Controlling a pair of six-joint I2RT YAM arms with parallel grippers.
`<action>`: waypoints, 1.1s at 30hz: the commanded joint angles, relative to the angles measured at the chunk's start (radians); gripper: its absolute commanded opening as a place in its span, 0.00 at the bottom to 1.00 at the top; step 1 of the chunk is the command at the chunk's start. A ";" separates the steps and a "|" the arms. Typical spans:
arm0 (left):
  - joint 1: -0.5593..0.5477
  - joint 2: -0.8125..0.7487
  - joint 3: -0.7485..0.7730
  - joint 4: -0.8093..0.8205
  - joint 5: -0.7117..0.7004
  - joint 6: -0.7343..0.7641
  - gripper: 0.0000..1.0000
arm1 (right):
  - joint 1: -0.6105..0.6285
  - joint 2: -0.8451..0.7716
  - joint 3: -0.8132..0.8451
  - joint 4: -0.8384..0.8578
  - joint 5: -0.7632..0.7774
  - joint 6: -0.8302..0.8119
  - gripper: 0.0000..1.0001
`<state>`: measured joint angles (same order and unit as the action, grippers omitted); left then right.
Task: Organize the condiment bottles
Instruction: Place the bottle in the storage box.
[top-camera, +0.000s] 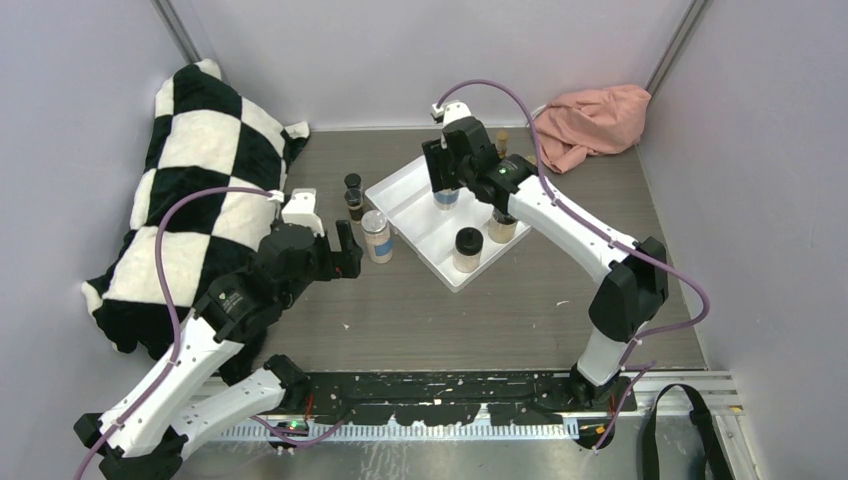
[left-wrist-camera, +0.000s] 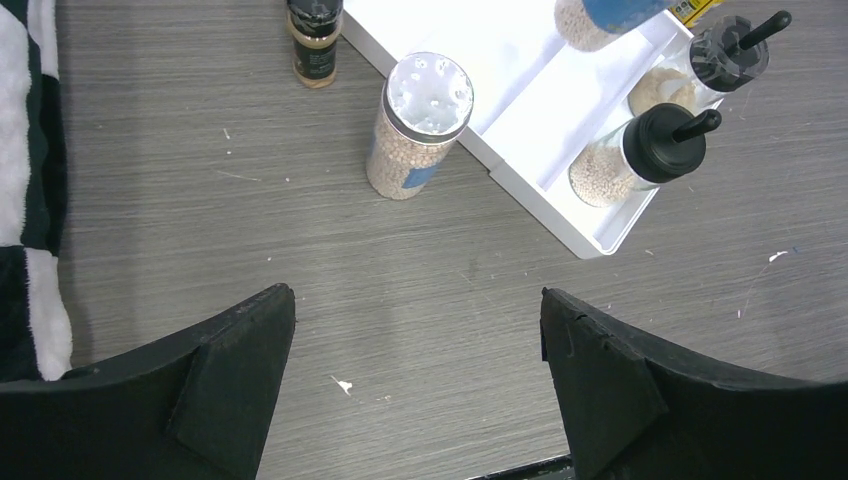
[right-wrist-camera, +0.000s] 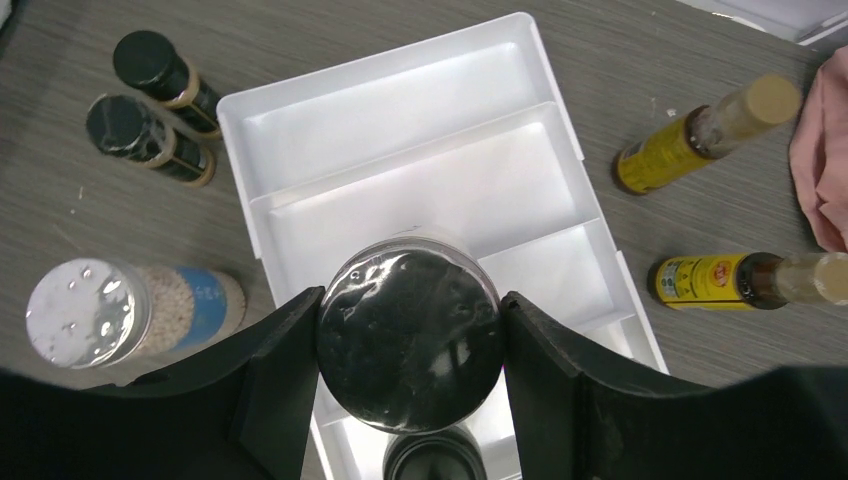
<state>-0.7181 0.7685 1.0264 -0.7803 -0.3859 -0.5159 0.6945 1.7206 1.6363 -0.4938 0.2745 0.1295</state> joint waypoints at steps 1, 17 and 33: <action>-0.003 -0.011 0.043 0.003 -0.015 0.000 0.93 | -0.040 0.020 0.094 0.066 0.010 -0.015 0.01; -0.003 0.009 0.043 0.012 -0.013 0.008 0.93 | -0.176 0.068 0.081 0.059 0.026 0.002 0.01; -0.003 0.025 0.047 0.019 -0.012 0.005 0.93 | -0.259 0.099 0.028 0.070 -0.016 0.033 0.01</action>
<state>-0.7181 0.7902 1.0325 -0.7822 -0.3855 -0.5156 0.4480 1.8210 1.6600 -0.5011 0.2707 0.1432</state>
